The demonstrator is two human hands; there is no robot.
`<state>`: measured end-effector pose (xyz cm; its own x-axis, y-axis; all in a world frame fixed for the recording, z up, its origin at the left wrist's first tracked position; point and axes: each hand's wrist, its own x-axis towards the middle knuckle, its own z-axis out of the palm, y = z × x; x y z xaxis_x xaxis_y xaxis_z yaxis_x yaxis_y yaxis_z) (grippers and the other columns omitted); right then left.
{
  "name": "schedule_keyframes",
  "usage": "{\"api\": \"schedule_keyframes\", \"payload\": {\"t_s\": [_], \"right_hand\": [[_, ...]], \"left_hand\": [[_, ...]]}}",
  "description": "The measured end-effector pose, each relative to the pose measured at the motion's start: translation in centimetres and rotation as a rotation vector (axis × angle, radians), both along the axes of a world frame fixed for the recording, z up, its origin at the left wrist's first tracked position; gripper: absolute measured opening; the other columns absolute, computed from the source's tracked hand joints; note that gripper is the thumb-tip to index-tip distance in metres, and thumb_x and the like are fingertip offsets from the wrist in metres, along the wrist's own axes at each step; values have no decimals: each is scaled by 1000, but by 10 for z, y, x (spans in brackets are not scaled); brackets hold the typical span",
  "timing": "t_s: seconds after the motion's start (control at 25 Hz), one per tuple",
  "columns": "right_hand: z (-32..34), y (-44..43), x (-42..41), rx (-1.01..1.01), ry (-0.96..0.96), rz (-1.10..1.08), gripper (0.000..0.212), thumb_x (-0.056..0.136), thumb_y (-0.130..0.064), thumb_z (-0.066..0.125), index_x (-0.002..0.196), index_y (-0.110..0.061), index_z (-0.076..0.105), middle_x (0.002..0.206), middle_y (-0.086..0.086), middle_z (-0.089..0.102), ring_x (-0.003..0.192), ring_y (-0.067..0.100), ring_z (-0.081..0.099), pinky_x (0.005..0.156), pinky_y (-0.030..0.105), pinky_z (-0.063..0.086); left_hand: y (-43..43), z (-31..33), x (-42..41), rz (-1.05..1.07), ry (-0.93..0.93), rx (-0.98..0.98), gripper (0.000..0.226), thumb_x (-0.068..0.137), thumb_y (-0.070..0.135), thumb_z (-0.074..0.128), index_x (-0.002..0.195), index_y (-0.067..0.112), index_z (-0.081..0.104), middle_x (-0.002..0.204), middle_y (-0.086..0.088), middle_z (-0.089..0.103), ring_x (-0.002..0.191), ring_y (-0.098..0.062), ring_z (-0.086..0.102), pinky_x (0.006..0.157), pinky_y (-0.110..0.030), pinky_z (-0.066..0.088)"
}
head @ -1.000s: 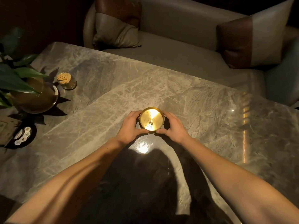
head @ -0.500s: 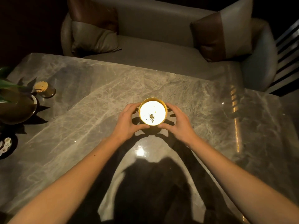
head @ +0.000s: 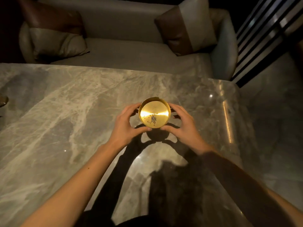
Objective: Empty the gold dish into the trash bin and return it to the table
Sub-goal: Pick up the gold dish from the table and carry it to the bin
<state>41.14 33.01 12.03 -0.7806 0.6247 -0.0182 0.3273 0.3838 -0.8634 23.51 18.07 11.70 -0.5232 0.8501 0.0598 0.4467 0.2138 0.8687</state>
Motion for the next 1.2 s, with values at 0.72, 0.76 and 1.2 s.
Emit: {"api": "schedule_keyframes", "payload": {"t_s": [0.72, 0.76, 1.2], "right_hand": [[13, 36, 106, -21, -72, -222, 85, 71, -32, 83, 144, -26, 42, 144, -3, 46, 128, 13, 47, 105, 46, 47], [14, 38, 111, -18, -74, -222, 84, 71, -32, 83, 144, -26, 42, 143, -4, 47, 127, 13, 48, 104, 45, 47], [11, 102, 217, -24, -37, -242, 83, 70, -31, 85, 141, -34, 41, 139, -12, 45, 126, 10, 49, 104, 32, 47]], "left_hand": [[75, 4, 79, -212, -89, 51, 84, 59, 38, 89, 134, 29, 52, 126, 12, 56, 115, 0, 53, 99, -13, 42], [77, 4, 83, -215, -103, 50, 85, 58, 38, 89, 134, 28, 52, 126, 12, 55, 115, -1, 54, 99, -13, 41], [146, 7, 187, -247, -91, 28, 86, 58, 43, 86, 134, 31, 50, 123, 23, 52, 115, 1, 54, 100, -12, 40]]}}
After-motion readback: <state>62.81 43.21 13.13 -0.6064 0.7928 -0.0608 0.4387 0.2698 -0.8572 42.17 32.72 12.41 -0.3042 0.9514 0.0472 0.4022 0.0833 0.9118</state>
